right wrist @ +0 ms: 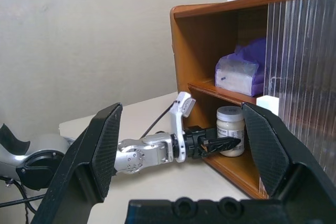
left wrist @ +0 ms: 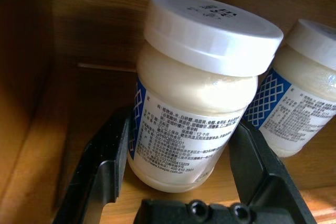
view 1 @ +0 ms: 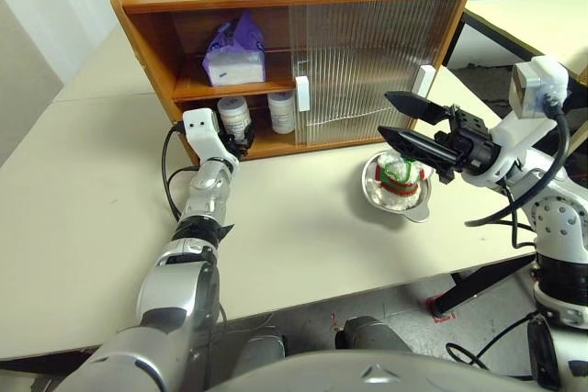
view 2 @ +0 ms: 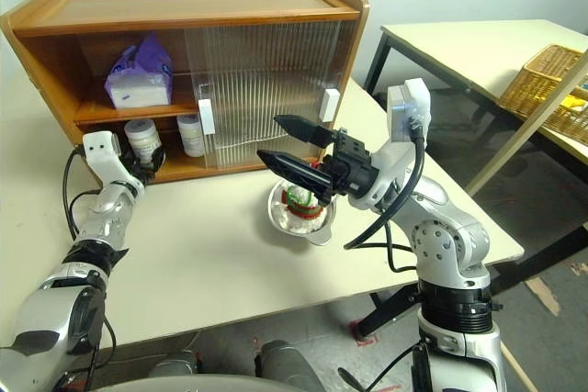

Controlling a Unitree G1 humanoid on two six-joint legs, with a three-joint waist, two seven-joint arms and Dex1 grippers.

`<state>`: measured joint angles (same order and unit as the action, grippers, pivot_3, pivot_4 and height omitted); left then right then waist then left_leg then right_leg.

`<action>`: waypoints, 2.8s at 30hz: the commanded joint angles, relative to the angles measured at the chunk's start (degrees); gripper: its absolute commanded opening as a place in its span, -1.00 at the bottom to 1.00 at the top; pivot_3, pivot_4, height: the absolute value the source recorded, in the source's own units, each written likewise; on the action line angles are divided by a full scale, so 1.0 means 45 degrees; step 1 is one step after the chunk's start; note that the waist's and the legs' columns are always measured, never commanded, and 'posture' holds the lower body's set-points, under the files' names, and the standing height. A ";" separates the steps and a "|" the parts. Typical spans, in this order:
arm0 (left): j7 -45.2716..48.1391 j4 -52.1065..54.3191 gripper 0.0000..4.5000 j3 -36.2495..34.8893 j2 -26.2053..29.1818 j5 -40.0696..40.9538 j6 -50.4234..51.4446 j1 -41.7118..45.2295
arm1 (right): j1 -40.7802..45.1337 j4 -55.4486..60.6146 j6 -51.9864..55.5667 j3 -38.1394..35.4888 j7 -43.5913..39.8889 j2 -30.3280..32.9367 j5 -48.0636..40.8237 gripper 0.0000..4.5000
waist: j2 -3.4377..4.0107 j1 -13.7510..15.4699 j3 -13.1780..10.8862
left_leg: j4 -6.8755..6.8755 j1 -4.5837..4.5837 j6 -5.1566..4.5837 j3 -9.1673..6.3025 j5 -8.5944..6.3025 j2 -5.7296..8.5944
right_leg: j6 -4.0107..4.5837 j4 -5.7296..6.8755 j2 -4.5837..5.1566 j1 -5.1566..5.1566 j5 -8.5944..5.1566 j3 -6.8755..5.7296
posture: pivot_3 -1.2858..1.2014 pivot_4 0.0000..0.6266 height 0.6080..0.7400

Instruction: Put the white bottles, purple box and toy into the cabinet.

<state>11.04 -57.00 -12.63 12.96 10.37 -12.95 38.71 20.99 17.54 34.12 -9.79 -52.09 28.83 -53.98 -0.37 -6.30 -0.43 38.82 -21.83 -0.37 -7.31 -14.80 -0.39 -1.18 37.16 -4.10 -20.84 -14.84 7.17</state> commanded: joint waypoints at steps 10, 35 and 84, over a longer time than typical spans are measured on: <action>-0.1830 -0.1564 0.37 0.0009 -0.0222 -0.0649 -0.0621 0.1199 | -0.0130 0.0257 0.0064 0.0003 0.0148 0.0134 -0.0013 1.00 | -0.0007 -0.0084 -0.0005 | 0.0000 0.0000 -0.0007 0.0008 0.0004 0.0011 | -0.0009 -0.0006 -0.0001 0.0005 -0.0002 -0.0003 | -0.12 -1.00 1.00; -0.1036 0.1795 0.99 0.0842 -0.0703 -0.1054 -0.0624 -0.0471 | 0.0376 -0.0750 -0.0123 0.0117 -0.0285 0.0074 0.0368 1.00 | -0.0014 -0.0011 -0.0010 | -0.0002 0.0000 -0.0012 0.0013 0.0007 0.0025 | -0.0012 -0.0031 0.0001 0.0024 -0.0005 -0.0007 | -0.09 -1.00 1.00; 0.2178 1.0458 -0.97 0.4335 -0.2783 0.0132 0.4560 -0.2515 | 0.0594 -0.0933 -0.0082 0.0111 -0.0550 0.0064 0.0592 1.00 | -0.0016 0.0507 -0.0012 | -0.0002 0.0072 0.0004 0.0009 0.0000 0.0006 | 0.0060 -0.0023 0.0007 0.0083 0.0008 0.0007 | -0.08 -1.00 1.00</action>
<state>22.62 -8.51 7.36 0.16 12.85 8.70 27.84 23.88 12.68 33.79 -8.58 -54.72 28.65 -51.40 -0.44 -4.02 -0.49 38.81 -21.50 -0.35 -7.27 -14.80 -0.36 -0.91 37.06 -4.07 -20.47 -14.80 7.20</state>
